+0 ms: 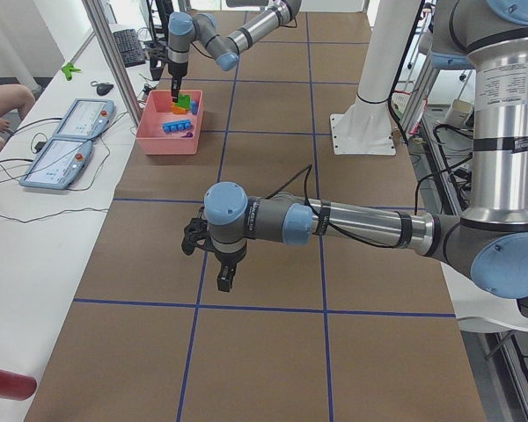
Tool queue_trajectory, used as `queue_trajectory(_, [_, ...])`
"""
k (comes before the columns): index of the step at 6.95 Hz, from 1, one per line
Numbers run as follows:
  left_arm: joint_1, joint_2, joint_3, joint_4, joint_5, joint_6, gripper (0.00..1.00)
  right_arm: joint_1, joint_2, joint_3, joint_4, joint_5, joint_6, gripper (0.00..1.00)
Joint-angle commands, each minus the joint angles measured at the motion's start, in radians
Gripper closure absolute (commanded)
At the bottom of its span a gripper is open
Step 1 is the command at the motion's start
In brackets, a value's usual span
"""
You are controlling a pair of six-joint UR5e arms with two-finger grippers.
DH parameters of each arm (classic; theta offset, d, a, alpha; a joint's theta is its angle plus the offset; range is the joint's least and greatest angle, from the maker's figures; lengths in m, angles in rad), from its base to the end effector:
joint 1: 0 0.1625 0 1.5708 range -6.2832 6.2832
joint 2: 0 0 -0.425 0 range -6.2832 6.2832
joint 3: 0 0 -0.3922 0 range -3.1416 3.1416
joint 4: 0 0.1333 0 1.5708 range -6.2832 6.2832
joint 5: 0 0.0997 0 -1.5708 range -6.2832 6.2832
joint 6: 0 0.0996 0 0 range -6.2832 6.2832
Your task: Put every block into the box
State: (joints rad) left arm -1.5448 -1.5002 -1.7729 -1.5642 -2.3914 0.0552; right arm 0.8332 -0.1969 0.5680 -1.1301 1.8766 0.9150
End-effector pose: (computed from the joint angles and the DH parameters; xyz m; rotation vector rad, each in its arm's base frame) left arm -0.0483 -0.4676 0.5900 0.1298 0.8182 0.1278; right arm -0.5421 -0.7502 0.0964 0.3331 -0.7874 0.0424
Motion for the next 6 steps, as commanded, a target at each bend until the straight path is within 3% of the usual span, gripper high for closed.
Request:
queue_trajectory(1, [0.0,0.0,-0.002,0.0,0.0,-0.001,0.0,-0.049,0.033,-0.069,0.058,-0.1,-0.045,1.0])
queue_trajectory(2, [0.0,0.0,-0.002,0.0,0.0,-0.001,0.0,-0.055,0.034,-0.071,0.058,-0.111,-0.047,0.44])
queue_trajectory(3, [0.0,0.0,-0.002,0.001,0.0,-0.001,0.0,-0.063,0.036,-0.073,0.058,-0.131,-0.045,0.02])
queue_trajectory(6, [0.0,0.0,-0.003,-0.002,0.0,-0.001,0.0,-0.063,0.037,-0.073,0.058,-0.126,-0.045,0.02])
